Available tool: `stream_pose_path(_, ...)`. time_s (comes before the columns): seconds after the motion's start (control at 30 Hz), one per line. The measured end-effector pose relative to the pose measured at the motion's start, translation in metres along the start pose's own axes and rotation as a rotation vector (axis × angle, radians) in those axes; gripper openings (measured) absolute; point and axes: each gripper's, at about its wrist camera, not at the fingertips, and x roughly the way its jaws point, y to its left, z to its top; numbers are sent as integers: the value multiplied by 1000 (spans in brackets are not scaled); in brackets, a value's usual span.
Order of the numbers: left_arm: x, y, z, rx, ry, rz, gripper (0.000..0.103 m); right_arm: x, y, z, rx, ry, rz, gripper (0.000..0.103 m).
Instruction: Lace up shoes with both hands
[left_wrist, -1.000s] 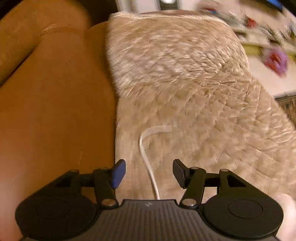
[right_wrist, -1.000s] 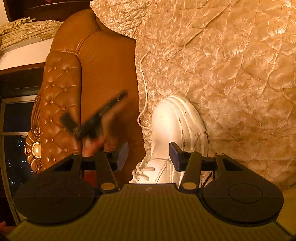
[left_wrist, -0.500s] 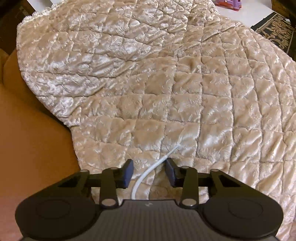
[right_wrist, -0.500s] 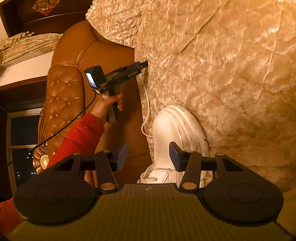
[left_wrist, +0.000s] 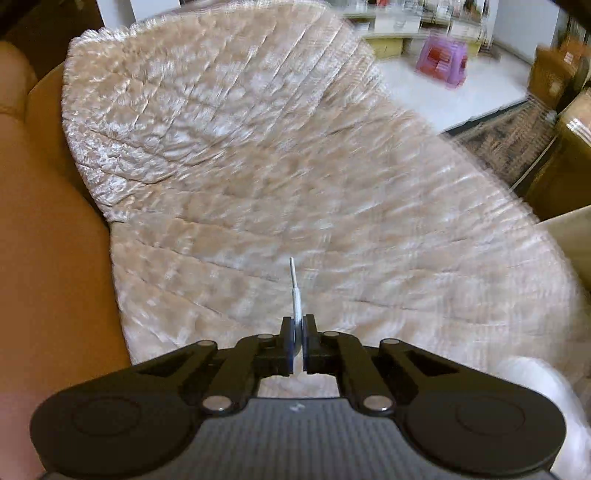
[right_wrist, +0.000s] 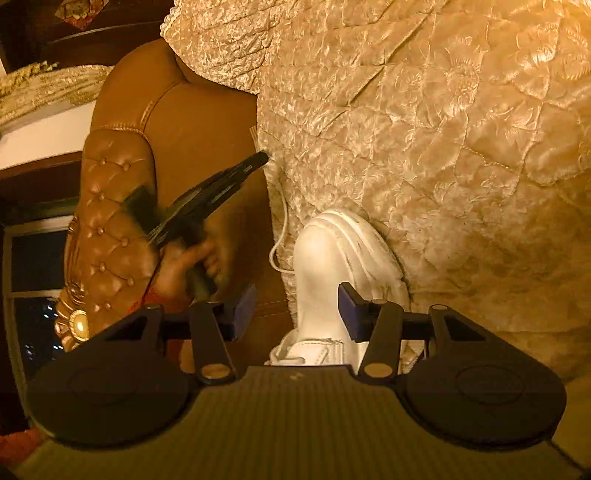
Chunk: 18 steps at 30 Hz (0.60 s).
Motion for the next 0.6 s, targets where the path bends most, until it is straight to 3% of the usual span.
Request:
stream_pose_path(0.13, -74, -26, -27, -41, -49, -76, 4, 0, 15, -7, -101, 17, -41, 57)
stream_pose_path(0.3, -141, -43, -55, -81, -104, -102, 4, 9, 62, -34, -326, 113, -106, 57)
stream_pose_path(0.4, -165, -58, -65, -76, -118, -122, 4, 16, 100, -52, -448, 186, -136, 57)
stream_pose_path(0.6, -181, -77, -66, -99, -142, -172, 4, 46, 199, -78, -690, 269, -325, 57)
